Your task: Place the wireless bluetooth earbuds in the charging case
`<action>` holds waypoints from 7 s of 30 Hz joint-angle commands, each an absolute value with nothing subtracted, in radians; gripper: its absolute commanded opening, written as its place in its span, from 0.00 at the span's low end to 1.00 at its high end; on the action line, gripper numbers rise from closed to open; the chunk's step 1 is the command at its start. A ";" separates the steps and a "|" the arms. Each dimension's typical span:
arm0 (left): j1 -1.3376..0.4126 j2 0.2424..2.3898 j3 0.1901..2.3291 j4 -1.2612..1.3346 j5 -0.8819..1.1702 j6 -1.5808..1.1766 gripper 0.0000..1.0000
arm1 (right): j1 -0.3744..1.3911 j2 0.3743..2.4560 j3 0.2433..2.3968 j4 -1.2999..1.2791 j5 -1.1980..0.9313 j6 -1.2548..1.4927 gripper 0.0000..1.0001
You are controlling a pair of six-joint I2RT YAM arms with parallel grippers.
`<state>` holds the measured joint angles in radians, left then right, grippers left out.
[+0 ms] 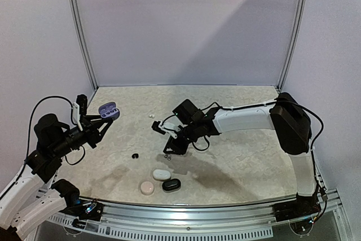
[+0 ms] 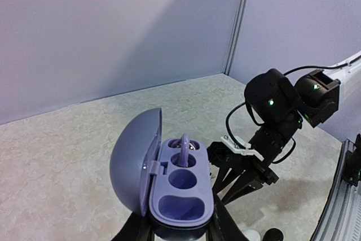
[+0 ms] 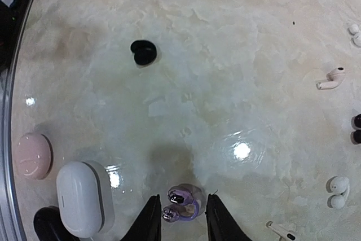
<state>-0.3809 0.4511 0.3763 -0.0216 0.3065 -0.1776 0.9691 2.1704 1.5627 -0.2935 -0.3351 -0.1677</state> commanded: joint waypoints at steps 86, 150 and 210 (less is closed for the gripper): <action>-0.367 0.448 0.350 -0.017 0.330 -0.189 0.00 | 0.952 2.222 1.505 -0.221 -0.509 0.057 0.22; -0.420 0.533 0.418 -0.095 0.548 0.127 0.00 | 1.125 1.975 2.114 -0.562 -0.297 -0.378 0.00; -0.454 0.521 0.440 -0.176 0.694 0.230 0.00 | 1.257 2.245 2.261 -0.711 -0.056 -0.718 0.05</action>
